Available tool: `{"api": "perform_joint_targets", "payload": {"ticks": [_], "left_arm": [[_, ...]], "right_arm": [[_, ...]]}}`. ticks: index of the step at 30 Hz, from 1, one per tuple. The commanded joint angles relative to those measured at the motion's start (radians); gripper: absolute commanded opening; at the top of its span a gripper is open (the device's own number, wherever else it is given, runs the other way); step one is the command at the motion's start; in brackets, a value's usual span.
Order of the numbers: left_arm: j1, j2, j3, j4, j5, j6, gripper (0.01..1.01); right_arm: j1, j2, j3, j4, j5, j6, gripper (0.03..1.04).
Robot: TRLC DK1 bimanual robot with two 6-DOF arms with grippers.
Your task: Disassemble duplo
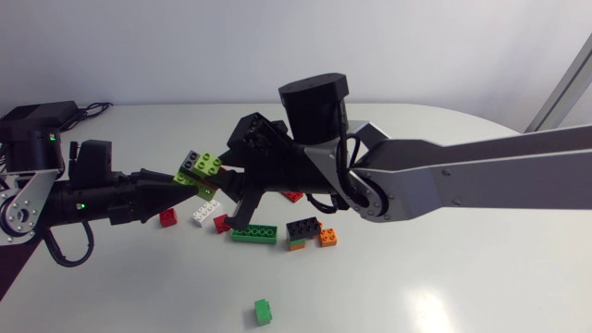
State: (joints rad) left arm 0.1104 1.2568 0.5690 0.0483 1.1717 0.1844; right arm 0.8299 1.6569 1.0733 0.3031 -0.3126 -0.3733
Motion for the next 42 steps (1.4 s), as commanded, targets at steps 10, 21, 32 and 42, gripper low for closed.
{"api": "perform_joint_targets", "payload": {"ticks": [10, 21, 32, 42], "left_arm": [[0.005, 0.015, 0.048, 0.022, 0.043, -0.013, 0.428], [0.003, 0.027, 0.051, 0.035, 0.042, -0.002, 0.193], [-0.002, 0.020, 0.046, 0.035, 0.039, 0.004, 0.193], [-0.003, 0.004, 0.038, 0.035, 0.039, 0.004, 0.193]], "right_arm": [[0.028, -0.005, -0.042, -0.004, 0.010, 0.010, 0.26], [0.017, -0.026, -0.044, -0.016, -0.014, 0.010, 0.26], [-0.055, -0.048, -0.019, -0.065, -0.163, 0.060, 0.26], [-0.091, -0.034, 0.002, -0.090, -0.224, 0.074, 0.26]]}}
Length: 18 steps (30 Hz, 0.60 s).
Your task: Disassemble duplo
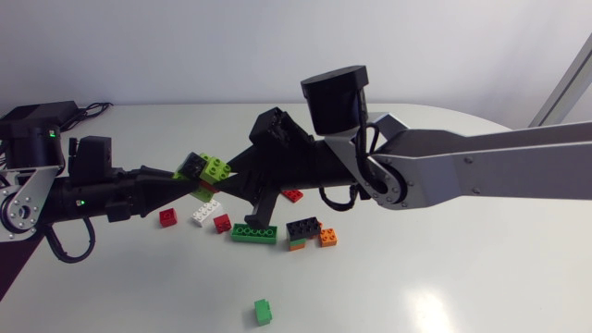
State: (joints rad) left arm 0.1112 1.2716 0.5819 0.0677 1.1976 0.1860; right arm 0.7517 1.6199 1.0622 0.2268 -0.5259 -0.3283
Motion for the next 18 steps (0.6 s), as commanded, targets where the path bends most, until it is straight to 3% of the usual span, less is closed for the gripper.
{"api": "perform_joint_targets", "payload": {"ticks": [1, 6, 9, 14, 18], "left_arm": [[-0.005, -0.012, 0.026, 0.015, 0.013, 0.003, 0.193], [-0.004, -0.020, 0.024, 0.015, 0.013, 0.003, 0.193], [-0.005, -0.020, 0.024, 0.015, 0.013, 0.003, 0.193], [-0.005, -0.021, 0.022, 0.015, 0.013, 0.003, 0.193], [-0.005, -0.025, 0.021, 0.015, 0.013, 0.004, 0.193]], "right_arm": [[-0.022, 0.003, 0.016, -0.012, -0.002, 0.032, 0.26], [-0.060, 0.034, 0.064, -0.043, 0.205, 0.032, 0.27], [-0.089, 0.112, 0.140, -0.138, 0.244, 0.031, 0.27], [-0.114, 0.327, 0.340, -0.392, 0.294, 0.029, 0.27], [-0.126, 0.446, 0.435, -0.495, 0.303, 0.029, 0.27]]}}
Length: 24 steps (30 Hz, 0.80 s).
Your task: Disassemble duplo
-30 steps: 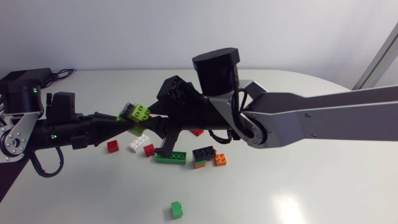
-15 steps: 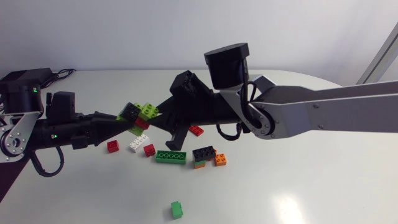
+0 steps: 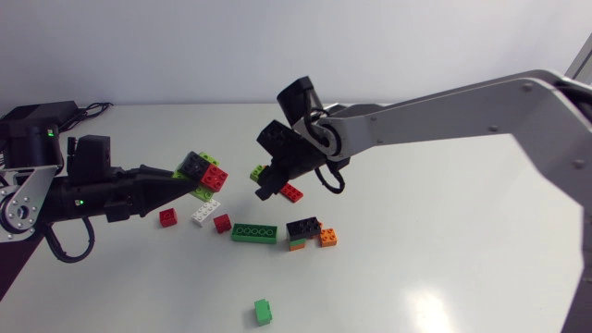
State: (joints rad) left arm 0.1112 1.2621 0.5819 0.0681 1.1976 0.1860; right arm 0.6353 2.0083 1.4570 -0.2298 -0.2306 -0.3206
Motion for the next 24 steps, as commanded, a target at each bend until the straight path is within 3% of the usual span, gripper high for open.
{"api": "perform_joint_targets", "payload": {"ticks": [1, 9, 11, 15, 20, 24], "left_arm": [[-0.005, -0.017, 0.021, 0.015, 0.013, 0.004, 0.193], [-0.005, -0.023, 0.018, 0.016, 0.013, 0.007, 0.193], [-0.005, -0.029, 0.015, 0.016, 0.013, 0.010, 0.193], [-0.007, -0.030, 0.013, 0.016, 0.011, 0.012, 0.193], [-0.001, -0.030, 0.015, 0.018, 0.011, 0.013, 0.193], [0.004, -0.029, 0.018, 0.018, 0.011, 0.013, 0.193]], "right_arm": [[-0.011, 0.079, 0.054, -0.049, 0.013, 0.020, 0.27], [0.000, 0.181, 0.117, -0.117, 0.068, -0.012, 0.40], [0.000, 0.185, 0.123, -0.131, 0.068, -0.017, 0.54], [0.000, 0.184, 0.132, -0.158, 0.076, -0.026, 0.95], [0.027, 0.109, 0.086, -0.172, 0.077, -0.064, 1.00], [0.064, -0.049, -0.044, -0.054, 0.077, -0.097, 1.00]]}}
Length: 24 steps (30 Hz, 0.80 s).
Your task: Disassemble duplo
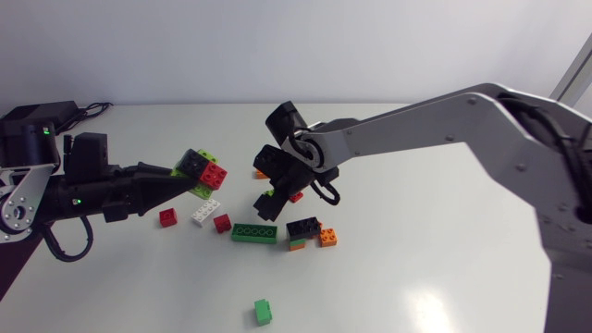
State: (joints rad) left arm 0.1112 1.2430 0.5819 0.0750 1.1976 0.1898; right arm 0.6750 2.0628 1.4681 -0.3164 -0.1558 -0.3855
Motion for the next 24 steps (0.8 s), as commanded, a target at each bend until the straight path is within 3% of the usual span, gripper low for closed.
{"api": "perform_joint_targets", "payload": {"ticks": [1, 5, 11, 19, 24], "left_arm": [[0.004, -0.010, 0.016, 0.012, 0.010, 0.011, 0.193], [0.010, -0.011, 0.016, 0.014, -0.001, 0.013, 0.193], [-0.004, -0.001, 0.016, 0.022, -0.070, 0.013, 0.193], [-0.030, 0.010, 0.013, 0.032, -0.089, 0.016, 0.193], [-0.054, 0.013, 0.009, 0.032, -0.104, 0.023, 0.193]], "right_arm": [[0.029, -0.139, -0.080, 0.056, 0.002, -0.035, 1.00], [0.024, -0.240, -0.135, 0.076, -0.011, -0.062, 1.00], [0.037, -0.375, -0.247, 0.148, -0.122, -0.136, 1.00], [0.089, -0.406, -0.307, 0.198, -0.185, -0.167, 1.00], [0.110, -0.428, -0.354, 0.287, -0.203, -0.158, 1.00]]}}
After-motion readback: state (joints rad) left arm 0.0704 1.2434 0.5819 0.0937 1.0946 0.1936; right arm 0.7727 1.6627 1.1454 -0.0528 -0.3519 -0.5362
